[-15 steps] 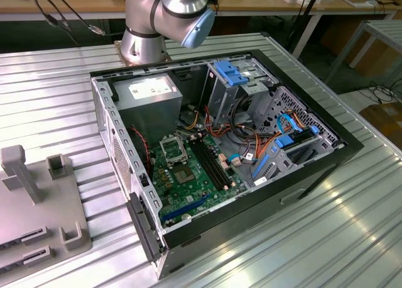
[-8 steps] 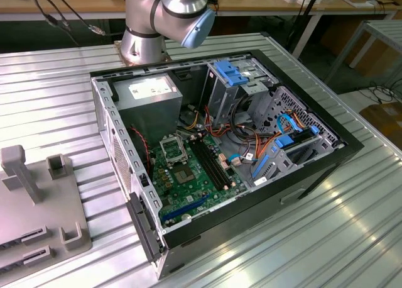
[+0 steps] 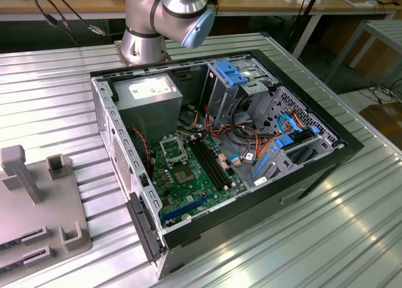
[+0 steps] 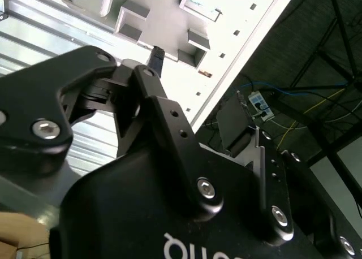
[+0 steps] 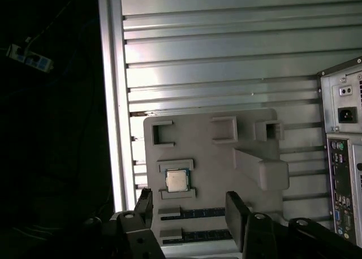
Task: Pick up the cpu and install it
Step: 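Pick up the cpu and move it towards the insertion slot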
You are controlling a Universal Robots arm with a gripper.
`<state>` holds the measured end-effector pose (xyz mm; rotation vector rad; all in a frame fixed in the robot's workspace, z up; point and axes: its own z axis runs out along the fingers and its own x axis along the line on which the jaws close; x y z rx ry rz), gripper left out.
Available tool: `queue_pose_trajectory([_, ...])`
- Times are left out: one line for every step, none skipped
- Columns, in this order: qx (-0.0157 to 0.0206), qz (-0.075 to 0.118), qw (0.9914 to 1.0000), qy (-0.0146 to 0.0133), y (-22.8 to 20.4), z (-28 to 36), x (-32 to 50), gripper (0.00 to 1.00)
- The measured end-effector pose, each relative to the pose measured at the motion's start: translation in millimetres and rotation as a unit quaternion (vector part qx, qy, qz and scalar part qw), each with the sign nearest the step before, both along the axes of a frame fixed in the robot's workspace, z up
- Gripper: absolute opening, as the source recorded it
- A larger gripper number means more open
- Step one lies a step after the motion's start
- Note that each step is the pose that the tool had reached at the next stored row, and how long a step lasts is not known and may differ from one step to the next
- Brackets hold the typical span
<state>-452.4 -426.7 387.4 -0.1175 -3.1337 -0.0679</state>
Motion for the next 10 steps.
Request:
queue_pose_trajectory([0.0, 0.0, 1.0, 0.0, 0.0, 0.0, 0.0, 0.6])
queue_pose_trajectory([0.0, 0.0, 1.0, 0.0, 0.0, -0.1, -0.2, 0.66])
queue_pose_trajectory([0.0, 0.001, 1.0, 0.0, 0.0, -0.3, -0.2, 0.66])
queue_pose_trajectory([0.0, 0.006, 0.99998, 0.0, 0.0, -1.2, -0.3, 0.66])
queue_pose_trajectory([0.0, 0.009, 0.99996, 0.0001, 0.0, -1.6, -0.3, 0.66])
queue_pose_trajectory([0.0, 0.011, 0.99994, 0.0, 0.0, -2.0, -0.4, 0.66])
queue_pose_trajectory([0.0, 0.013, 0.99991, 0.0, 0.0, -2.6, -0.4, 0.66])
queue_pose_trajectory([0.0001, 0.016, 0.99987, 0.0, 0.0, -3.1, -0.7, 0.66])
queue_pose_trajectory([0.0, 0.02, 0.99979, 0.0, 0.0, -3.8, -0.9, 0.66])
queue_pose_trajectory([0.0, 0.023, 0.99973, 0.0, 0.0, -4.4, -1.1, 0.66])
